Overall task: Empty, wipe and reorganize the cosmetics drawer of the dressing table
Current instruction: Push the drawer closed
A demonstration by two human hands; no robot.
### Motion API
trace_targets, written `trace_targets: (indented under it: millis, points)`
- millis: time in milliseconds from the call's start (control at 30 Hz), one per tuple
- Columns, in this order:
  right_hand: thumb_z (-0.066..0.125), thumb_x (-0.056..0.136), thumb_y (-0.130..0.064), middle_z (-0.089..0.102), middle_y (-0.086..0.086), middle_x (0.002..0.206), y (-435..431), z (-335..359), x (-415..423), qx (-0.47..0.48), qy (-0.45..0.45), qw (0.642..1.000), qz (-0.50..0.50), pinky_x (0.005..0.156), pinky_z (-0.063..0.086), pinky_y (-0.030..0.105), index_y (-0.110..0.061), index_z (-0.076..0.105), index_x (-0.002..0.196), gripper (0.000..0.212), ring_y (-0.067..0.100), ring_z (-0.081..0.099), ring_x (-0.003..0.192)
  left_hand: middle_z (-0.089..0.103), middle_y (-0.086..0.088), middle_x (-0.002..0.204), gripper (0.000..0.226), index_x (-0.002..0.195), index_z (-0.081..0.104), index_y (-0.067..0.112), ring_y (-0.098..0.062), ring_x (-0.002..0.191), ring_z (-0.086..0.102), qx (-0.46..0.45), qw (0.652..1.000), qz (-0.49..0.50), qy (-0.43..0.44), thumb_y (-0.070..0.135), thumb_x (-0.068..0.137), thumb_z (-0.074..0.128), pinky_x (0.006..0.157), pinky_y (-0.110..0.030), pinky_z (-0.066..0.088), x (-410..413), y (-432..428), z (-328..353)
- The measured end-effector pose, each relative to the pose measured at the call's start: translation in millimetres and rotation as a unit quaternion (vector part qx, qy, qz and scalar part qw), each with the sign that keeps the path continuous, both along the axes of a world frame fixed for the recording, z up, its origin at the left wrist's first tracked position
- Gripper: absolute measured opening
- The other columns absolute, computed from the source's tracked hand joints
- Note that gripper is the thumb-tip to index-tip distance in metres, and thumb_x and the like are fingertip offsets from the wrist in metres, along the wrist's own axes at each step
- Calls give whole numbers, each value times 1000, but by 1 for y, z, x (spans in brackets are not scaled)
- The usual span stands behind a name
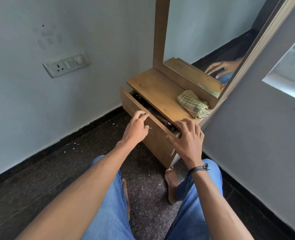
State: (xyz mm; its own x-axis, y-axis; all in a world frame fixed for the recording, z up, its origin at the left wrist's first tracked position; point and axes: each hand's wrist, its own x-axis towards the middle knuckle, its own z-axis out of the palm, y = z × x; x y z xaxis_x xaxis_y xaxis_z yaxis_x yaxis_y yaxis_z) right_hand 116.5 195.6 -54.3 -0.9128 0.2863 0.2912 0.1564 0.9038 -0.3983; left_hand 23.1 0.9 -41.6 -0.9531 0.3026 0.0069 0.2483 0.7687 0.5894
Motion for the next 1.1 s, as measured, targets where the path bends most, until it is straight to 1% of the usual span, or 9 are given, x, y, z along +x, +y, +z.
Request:
trace_targets:
  millis: [67, 133, 300, 433, 567, 667, 767, 967, 1100]
  points:
    - [74, 81, -54, 46, -4, 140, 2, 1, -2, 0, 0, 1000, -2, 110, 33, 46, -34, 56, 132, 58, 22, 39, 130, 36, 6, 152, 57, 151, 45, 19, -15, 113, 61, -1, 1000, -3, -4, 14, 97, 63, 81, -21, 48, 0, 3, 1]
    - [74, 81, -53, 47, -5, 139, 3, 1, -3, 1, 1, 1000, -4, 110, 33, 47, -34, 56, 132, 58, 21, 40, 129, 35, 8, 154, 59, 152, 43, 20, -13, 118, 57, 1, 1000, -3, -12, 17, 97, 64, 86, -22, 47, 0, 5, 3]
    - [75, 82, -48, 51, -6, 137, 8, 0, -7, 11, 10, 1000, -8, 107, 36, 46, -33, 58, 129, 53, 21, 42, 127, 33, 11, 159, 63, 154, 39, 15, -10, 133, 47, 16, 999, -1, -38, 22, 97, 65, 95, -19, 33, -3, 10, 6]
    - [76, 82, -46, 52, -6, 134, 10, -3, -10, 27, 17, 999, -12, 105, 38, 45, -32, 60, 126, 49, 22, 44, 124, 30, 13, 161, 65, 155, 37, 15, -9, 132, 48, 30, 998, -2, -54, 22, 96, 66, 95, -18, 30, -5, 14, 6]
    - [75, 84, -45, 54, -5, 133, 11, -9, -11, 37, 32, 999, -14, 103, 39, 43, -31, 61, 125, 46, 22, 44, 123, 29, 15, 161, 65, 155, 37, 16, -9, 144, 34, 37, 997, -1, -64, 22, 97, 65, 97, -20, 28, -9, 19, 4]
    - [75, 86, -42, 56, -4, 130, 12, -13, -12, 43, 50, 998, -15, 99, 41, 43, -29, 63, 124, 42, 23, 46, 120, 27, 16, 162, 66, 155, 37, 16, -9, 146, 29, 40, 996, -6, -75, 21, 96, 66, 106, -25, 29, -12, 21, 3]
    - [77, 86, -35, 58, -3, 125, 13, -18, -13, 48, 80, 996, -16, 96, 42, 42, -26, 65, 122, 39, 24, 49, 114, 26, 15, 163, 67, 155, 36, 16, -11, 149, 25, 40, 996, -12, -82, 22, 95, 67, 115, -31, 27, -15, 23, 3]
    - [76, 87, -29, 60, -1, 121, 15, -26, -19, 79, 108, 991, -23, 92, 41, 43, -23, 67, 117, 32, 25, 50, 107, 24, 12, 164, 69, 156, 35, 17, -14, 150, 22, 35, 994, -9, -99, 25, 95, 67, 118, -36, 24, -21, 32, 3]
    - [76, 87, -27, 59, 0, 120, 17, -28, -20, 93, 118, 988, -20, 90, 40, 42, -23, 65, 116, 31, 25, 48, 106, 22, 10, 165, 68, 156, 34, 16, -15, 151, 21, 25, 994, -10, -106, 26, 96, 66, 119, -39, 23, -23, 36, 2]
